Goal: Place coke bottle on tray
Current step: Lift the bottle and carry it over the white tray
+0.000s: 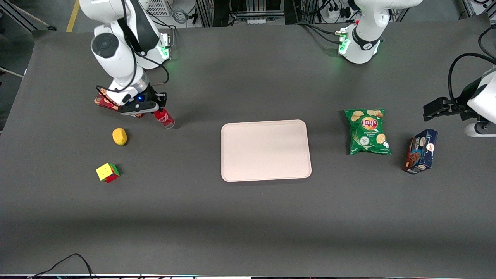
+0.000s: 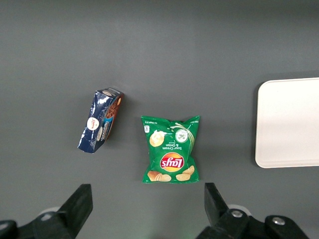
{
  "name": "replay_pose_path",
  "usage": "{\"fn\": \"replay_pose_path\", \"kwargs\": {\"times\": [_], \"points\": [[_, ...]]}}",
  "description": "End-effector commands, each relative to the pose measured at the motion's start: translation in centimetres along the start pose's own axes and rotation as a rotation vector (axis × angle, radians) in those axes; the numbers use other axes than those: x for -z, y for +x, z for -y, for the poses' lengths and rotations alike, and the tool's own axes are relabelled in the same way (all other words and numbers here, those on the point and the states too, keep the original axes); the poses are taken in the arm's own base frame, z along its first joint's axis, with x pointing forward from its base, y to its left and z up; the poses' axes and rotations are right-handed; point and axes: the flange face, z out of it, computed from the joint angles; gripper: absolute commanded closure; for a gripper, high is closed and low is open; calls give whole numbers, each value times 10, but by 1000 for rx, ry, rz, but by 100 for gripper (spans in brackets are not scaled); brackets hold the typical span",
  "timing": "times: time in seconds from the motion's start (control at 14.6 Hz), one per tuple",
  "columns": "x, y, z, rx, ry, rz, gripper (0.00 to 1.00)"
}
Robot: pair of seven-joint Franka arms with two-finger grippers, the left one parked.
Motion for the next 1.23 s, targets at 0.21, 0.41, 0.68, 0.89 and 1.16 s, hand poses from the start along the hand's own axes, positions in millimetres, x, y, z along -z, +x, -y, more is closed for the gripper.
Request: {"fn": "replay_pose_path", "kwargs": {"times": [0.21,0.41,0.68,0.89,1.16], "points": [[173,39,51,-18,56,-12,100],[237,63,92,-54,87,-19,100],[240,112,173,-164,157,22,100],[185,142,240,-209,91,36,100],[90,175,297,-232,35,8,100]]}}
